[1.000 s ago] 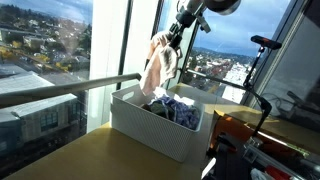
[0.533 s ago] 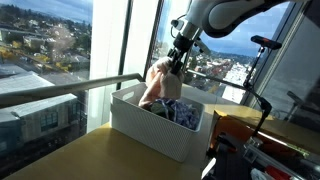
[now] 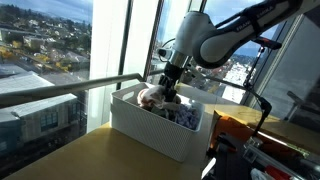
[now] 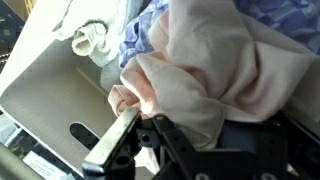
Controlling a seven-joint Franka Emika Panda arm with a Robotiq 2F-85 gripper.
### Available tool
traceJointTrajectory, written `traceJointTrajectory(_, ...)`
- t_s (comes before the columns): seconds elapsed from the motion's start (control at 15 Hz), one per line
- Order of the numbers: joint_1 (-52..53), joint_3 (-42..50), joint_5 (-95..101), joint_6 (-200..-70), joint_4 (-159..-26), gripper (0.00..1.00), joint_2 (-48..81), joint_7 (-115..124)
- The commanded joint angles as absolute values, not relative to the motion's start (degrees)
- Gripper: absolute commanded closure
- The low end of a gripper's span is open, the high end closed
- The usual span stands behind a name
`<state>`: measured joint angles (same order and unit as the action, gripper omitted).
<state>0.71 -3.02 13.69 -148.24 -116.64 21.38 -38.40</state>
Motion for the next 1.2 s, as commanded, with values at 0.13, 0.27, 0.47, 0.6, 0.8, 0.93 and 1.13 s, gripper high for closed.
traceJointTrajectory(0.13,2.1,-3.7,16.6,-147.5,-114.2,0.45,22.0,-36.5)
traceJointTrajectory(0.27,2.4,-3.7,17.1,-147.2,-113.5,0.33,21.2,-36.7)
traceJointTrajectory(0.47,2.8,-3.6,18.4,-146.8,-112.5,0.10,19.7,-36.9)
traceJointTrajectory(0.6,3.0,-3.7,18.9,-146.7,-112.2,0.00,18.5,-37.1)
traceJointTrajectory(0.8,3.1,-4.4,18.2,-146.6,-111.8,0.00,16.8,-37.2)
traceJointTrajectory(0.93,2.6,-4.9,17.0,-147.4,-112.2,0.00,16.4,-38.1)
traceJointTrajectory(1.13,2.3,-5.2,16.6,-148.1,-112.0,0.00,16.2,-38.9)
